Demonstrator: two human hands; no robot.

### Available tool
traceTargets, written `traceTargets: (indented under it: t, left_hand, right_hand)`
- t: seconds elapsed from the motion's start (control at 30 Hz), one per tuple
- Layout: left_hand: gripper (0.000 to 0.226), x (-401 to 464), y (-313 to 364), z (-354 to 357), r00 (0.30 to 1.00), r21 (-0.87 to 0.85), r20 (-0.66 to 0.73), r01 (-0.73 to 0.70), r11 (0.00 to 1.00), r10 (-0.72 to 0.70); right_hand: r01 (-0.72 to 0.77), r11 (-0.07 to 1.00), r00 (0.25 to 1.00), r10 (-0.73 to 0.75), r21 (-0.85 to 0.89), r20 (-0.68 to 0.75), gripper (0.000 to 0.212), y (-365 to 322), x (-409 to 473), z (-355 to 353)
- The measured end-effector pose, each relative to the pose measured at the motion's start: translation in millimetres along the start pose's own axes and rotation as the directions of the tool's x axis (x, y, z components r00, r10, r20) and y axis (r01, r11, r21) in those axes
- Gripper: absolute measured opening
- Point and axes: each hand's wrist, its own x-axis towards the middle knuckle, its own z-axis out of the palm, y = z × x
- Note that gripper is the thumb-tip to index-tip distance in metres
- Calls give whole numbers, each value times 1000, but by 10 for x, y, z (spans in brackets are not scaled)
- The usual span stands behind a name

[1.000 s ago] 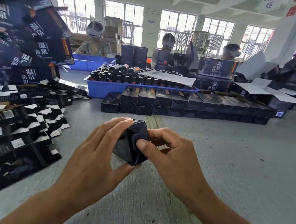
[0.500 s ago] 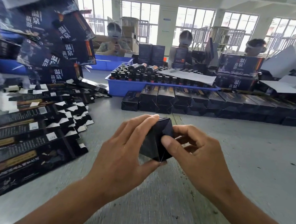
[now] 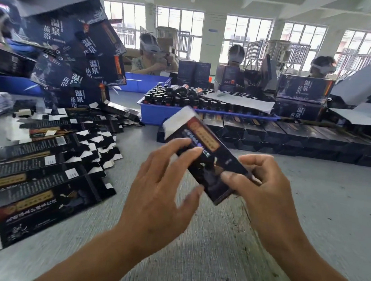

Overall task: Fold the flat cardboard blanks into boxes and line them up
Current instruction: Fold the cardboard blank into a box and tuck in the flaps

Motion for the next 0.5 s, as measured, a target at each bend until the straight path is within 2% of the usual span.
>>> traceTargets:
  t: [0.07,0.1,0.17,0.23,0.3,0.37,0.5]
  left_hand:
    - [48,37,-11,-37,976,-114,-45,207,972,-213]
    - [43,64,-20,-63,941,-198,-32,325,925,-337]
    - [44,127,-48,-100,825,-432,74,533,727,-560]
    - [56,180,-94,-109,730,-626,221,614,481,-646]
    - [56,201,-107,-120,732,-726,272,582,367,-625]
    - [52,198,-96,-144,769,-762,247,530,373,-589]
    - [51,145,-64,-127,843,-725,224,480,494,-489]
  right_hand:
    - [-72,994,997,74,82,-24,19,34,45,-22]
    - [-111,988,994,112,106,-5,17,51,52,-26]
    - [-177,976,983,168,125,74,20,79,48,-12]
    - [-215,970,965,193,114,179,22,84,20,9]
    - [-210,977,946,192,41,262,20,82,-7,23]
    - [-182,983,941,176,-8,289,19,67,-26,25]
    - [-110,994,966,105,10,234,45,-18,-19,6]
